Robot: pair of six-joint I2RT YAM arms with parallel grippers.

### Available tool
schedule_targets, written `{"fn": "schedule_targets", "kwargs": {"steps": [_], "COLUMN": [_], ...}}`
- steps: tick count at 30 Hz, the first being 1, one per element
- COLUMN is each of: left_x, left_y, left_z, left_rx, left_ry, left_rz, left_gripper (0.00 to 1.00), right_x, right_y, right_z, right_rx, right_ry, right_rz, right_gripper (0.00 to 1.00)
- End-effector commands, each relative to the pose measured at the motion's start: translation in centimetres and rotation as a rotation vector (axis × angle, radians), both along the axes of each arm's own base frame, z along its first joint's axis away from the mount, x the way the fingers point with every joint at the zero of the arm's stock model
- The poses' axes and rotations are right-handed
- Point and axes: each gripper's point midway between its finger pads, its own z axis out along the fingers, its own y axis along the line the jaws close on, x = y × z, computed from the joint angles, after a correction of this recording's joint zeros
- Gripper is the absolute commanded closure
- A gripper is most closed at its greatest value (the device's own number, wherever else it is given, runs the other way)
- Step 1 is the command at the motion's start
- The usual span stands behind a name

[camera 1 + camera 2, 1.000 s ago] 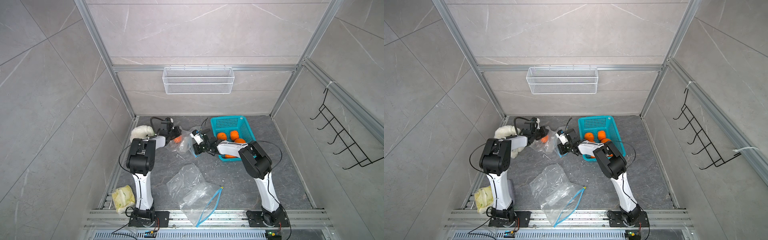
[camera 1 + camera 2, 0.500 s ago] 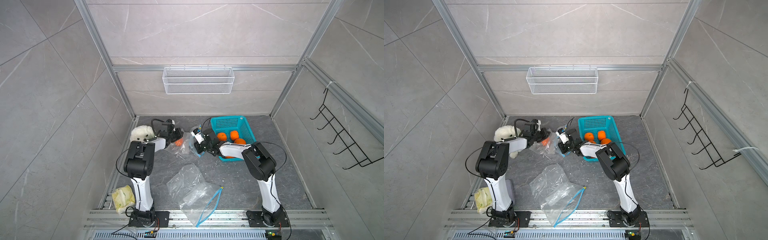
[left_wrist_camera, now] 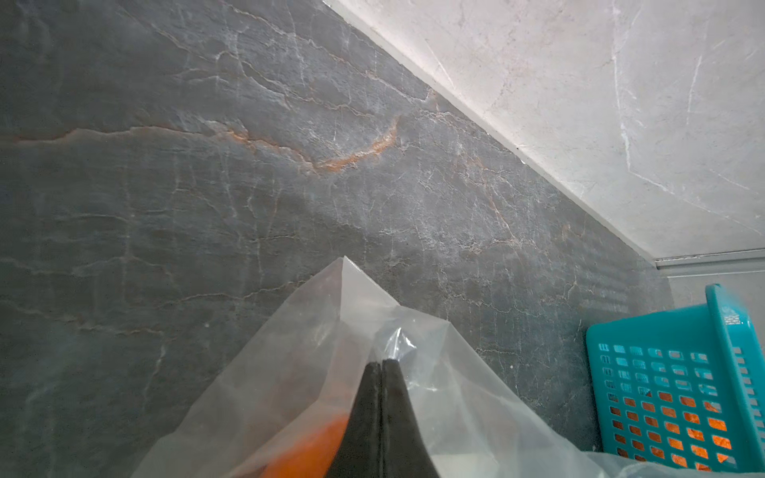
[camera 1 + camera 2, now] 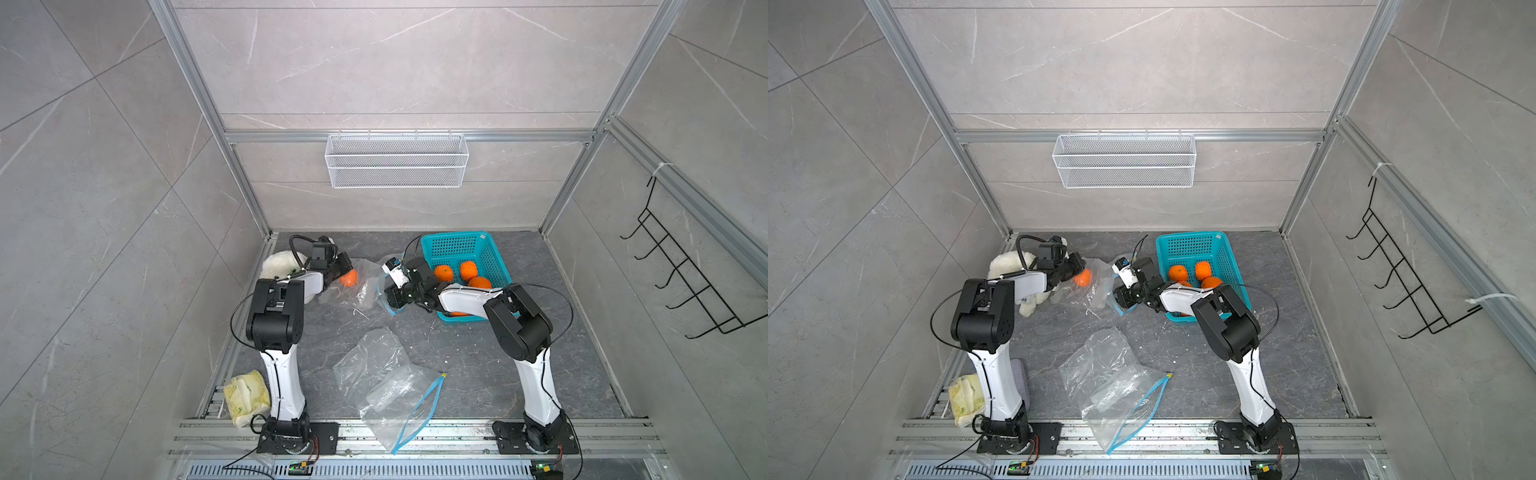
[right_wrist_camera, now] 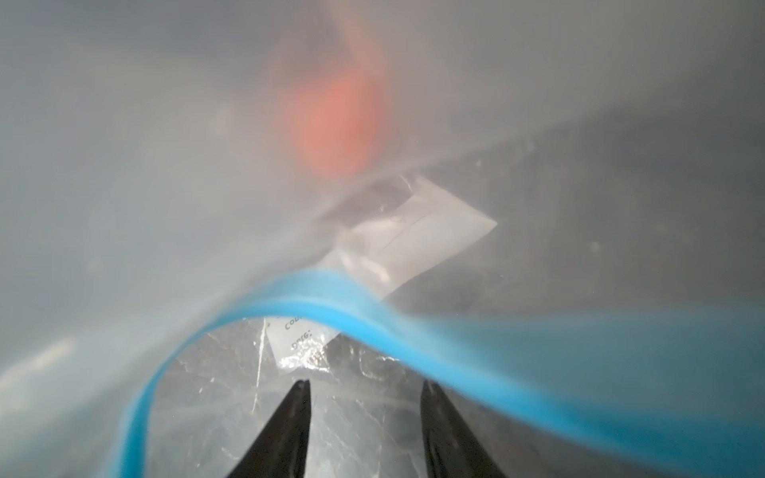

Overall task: Open the zip-top bag and take out the orange
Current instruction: Pick up the orange from the zipper food storage bag.

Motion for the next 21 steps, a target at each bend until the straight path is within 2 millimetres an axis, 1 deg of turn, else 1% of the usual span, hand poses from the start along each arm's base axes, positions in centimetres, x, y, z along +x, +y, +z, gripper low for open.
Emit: {"fn": "schedule_targets", "kwargs": {"steps": [1, 3, 5, 7, 10, 11, 13, 16, 18, 19, 21], "left_x": [-0.1, -0.2, -0.5, -0.7, -0.7, -0.7, -0.6, -0.7, -0.9, -1.0, -1.4], "left_y": [0.6, 0.6, 0.9, 1.3, 1.1, 0.8, 0.1, -1.1, -2.9, -3.7, -5.6], "left_z": [-2.5, -3.8, -4.3, -4.4, -4.5, -4.5, -4.2, -3.8, -3.6, -3.6, -3.4], "left_rx": [0.003, 0.001, 0.006, 0.002, -0.014, -0.033, -0.077, -0.101, -0.123, -0.125, -0.133], "left_ry": [0.053, 0.084, 0.093, 0.090, 0.090, 0.090, 0.070, 0.067, 0.072, 0.073, 0.075], "left_rz": [-0.003, 0.001, 0.011, 0.025, 0.017, 0.005, -0.013, -0.046, -0.084, -0.101, -0.134], "left_gripper": [0.92, 0.89, 0.83, 0.72, 0.56, 0.56, 0.69, 0.72, 0.80, 0.81, 0.92], "right_x": [0.2, 0.3, 0.3, 0.2, 0.1, 0.0, 0.1, 0.2, 0.0, 0.0, 0.0], "right_y": [0.9, 1.0, 1.0, 1.0, 1.1, 1.2, 1.2, 1.3, 1.6, 1.7, 1.8], "right_z": [1.8, 1.8, 2.0, 2.3, 2.7, 2.7, 2.7, 2.4, 2.1, 1.8, 1.4], "right_rx": [0.023, 0.025, 0.034, 0.051, 0.064, 0.062, 0.055, 0.046, 0.043, 0.041, 0.047], "right_ry": [-0.021, -0.023, -0.027, -0.039, -0.045, -0.041, -0.037, -0.031, -0.012, -0.001, -0.001], "right_rz": [0.025, 0.026, 0.024, 0.021, 0.026, 0.032, 0.034, 0.039, 0.056, 0.063, 0.061], "right_gripper": [0.54, 0.53, 0.53, 0.51, 0.49, 0.49, 0.49, 0.49, 0.49, 0.50, 0.53]}}
